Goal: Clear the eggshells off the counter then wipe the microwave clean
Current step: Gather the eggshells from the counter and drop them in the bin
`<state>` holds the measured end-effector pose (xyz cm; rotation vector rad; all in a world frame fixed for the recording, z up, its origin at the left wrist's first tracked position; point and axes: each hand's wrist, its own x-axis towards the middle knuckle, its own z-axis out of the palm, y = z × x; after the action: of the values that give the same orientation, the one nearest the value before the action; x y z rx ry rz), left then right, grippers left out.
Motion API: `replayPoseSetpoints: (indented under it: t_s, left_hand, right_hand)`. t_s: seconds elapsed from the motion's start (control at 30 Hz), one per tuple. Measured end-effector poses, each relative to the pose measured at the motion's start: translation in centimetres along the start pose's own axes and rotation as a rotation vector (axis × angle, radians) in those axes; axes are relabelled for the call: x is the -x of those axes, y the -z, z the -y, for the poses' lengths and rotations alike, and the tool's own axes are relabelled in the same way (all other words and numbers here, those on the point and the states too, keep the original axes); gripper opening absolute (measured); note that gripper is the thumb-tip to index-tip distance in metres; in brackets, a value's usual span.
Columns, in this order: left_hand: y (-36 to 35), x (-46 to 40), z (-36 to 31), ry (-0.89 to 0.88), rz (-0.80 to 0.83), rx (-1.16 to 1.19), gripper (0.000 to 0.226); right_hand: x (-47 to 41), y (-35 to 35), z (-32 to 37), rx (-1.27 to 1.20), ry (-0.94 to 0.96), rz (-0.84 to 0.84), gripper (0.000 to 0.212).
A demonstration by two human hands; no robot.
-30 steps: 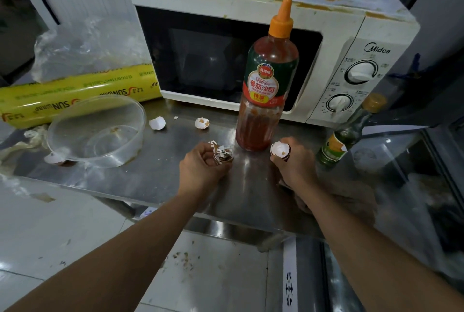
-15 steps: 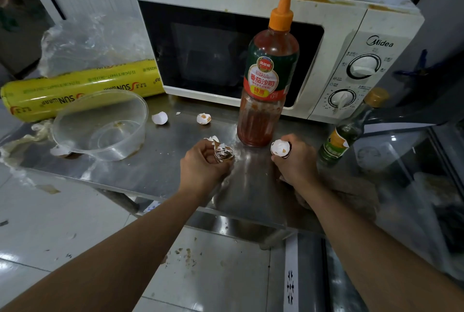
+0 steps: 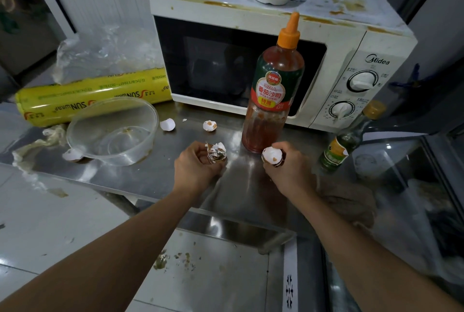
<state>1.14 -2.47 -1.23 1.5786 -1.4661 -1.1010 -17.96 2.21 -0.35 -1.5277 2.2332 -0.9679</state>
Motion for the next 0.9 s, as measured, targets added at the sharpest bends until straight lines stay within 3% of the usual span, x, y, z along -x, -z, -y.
replayPoseSetpoints:
  t_s: [0.27,0.4,0.53,0.9]
  left_hand:
    - [0.4,-4.4,-0.5,-0.058,0.025,-0.101,0.034]
    - [-0.7,-6.3,0.3,-0.095,0.07,-0.187,0.046]
    - [-1.1,-6.6,1.9,-0.137,0.112,-0.231,0.04]
    - [-1.3,-6.9,2.3,-0.176,0.172,-0.218,0.046]
  right_hand:
    - [-0.7,-1.7,3.8,-0.064,0.044,-0.015,0.036]
    - [-0.9,-2.6,4.3,-0.069,0.033,-0.043,0.035]
    - [-0.9,-3.3,4.4,-0.095,0.02,-0.029,0.032]
    - [-1.0,-3.7,4.8,-0.086,-0.01,-0.015,0.032]
